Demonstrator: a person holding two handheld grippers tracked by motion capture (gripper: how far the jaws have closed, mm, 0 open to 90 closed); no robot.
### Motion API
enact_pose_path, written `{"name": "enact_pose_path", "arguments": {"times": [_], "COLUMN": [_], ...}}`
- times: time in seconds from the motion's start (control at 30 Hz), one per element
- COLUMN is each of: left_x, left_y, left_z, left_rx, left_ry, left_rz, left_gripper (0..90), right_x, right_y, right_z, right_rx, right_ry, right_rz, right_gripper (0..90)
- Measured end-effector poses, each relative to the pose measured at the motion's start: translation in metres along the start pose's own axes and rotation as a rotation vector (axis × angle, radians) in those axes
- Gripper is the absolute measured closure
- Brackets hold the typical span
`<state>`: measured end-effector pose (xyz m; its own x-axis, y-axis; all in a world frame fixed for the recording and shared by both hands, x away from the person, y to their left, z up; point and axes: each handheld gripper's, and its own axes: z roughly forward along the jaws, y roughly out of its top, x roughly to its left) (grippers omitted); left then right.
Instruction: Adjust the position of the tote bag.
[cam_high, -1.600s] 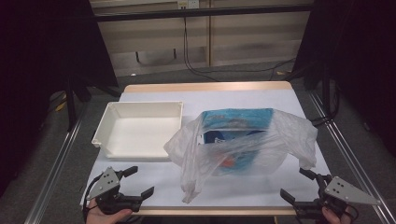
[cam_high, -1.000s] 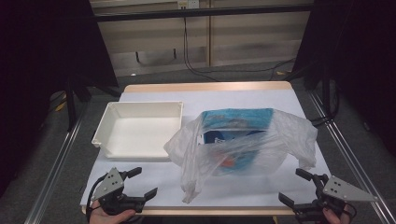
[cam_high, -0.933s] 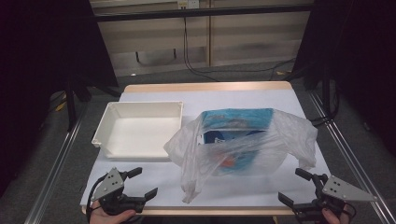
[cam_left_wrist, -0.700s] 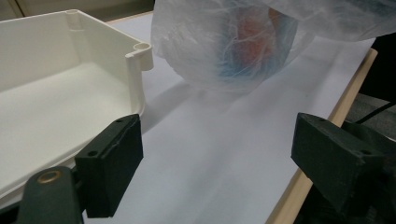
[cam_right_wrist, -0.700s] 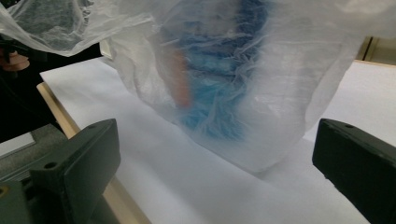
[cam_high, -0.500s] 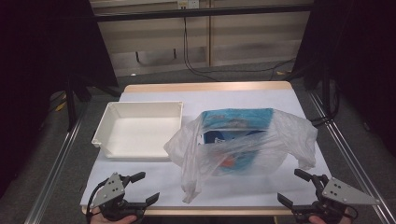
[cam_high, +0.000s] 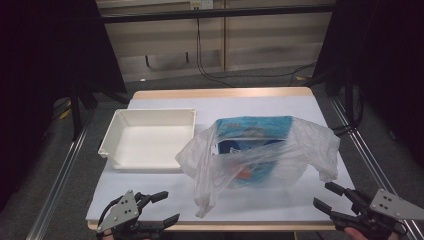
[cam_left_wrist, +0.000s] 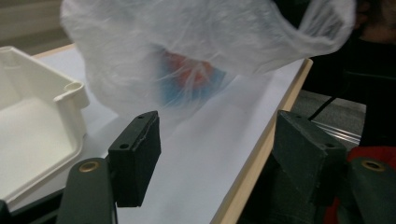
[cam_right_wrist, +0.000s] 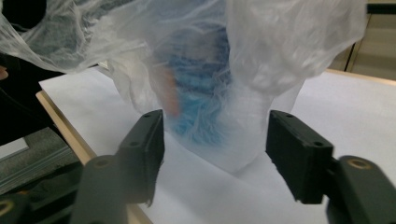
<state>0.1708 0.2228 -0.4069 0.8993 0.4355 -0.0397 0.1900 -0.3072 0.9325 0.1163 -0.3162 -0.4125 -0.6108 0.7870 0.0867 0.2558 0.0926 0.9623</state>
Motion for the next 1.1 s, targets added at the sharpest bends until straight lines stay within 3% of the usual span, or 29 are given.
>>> {"name": "enact_pose_path", "arguments": {"times": [0.17,0.23,0.33,0.47,0.57,0.67,0.77,1.03,1.1], "left_x": [-0.007,-0.007,-0.007,-0.012,-0.015,-0.017,-0.017,-0.021,-0.021], "left_y": [0.004,0.008,0.015,0.023,0.026,0.029,0.033,0.041,0.042], "left_z": [0.01,0.012,0.013,0.014,0.018,0.026,0.032,0.032,0.028], "left_rx": [0.018,0.005,-0.014,-0.02,-0.02,-0.026,-0.033,-0.055,-0.062], "left_ry": [-0.043,-0.033,-0.052,-0.069,-0.08,-0.122,-0.124,-0.119,-0.108], "left_rz": [0.009,0.008,0.009,0.041,0.047,0.045,0.053,0.071,0.073], "left_gripper": [31.8,31.7,31.4,30.9,30.3,30.8,30.4,29.4,28.8], "right_x": [-0.004,-0.005,-0.007,-0.009,-0.007,-0.006,-0.006,-0.007,-0.008], "right_y": [0.013,0.018,0.022,0.022,0.023,0.031,0.041,0.048,0.05], "right_z": [-0.006,-0.009,-0.015,-0.025,-0.027,-0.024,-0.017,0.003,0.006], "right_rx": [-0.017,-0.023,-0.032,-0.03,-0.023,-0.039,-0.061,-0.031,-0.035], "right_ry": [0.007,-0.003,-0.019,-0.042,-0.033,-0.03,-0.005,0.043,0.061], "right_rz": [-0.013,-0.023,-0.025,-0.027,-0.031,-0.054,-0.071,-0.1,-0.101], "right_gripper": [46.5,47.6,47.6,46.9,47.1,51.6,53.6,55.5,65.0]}}
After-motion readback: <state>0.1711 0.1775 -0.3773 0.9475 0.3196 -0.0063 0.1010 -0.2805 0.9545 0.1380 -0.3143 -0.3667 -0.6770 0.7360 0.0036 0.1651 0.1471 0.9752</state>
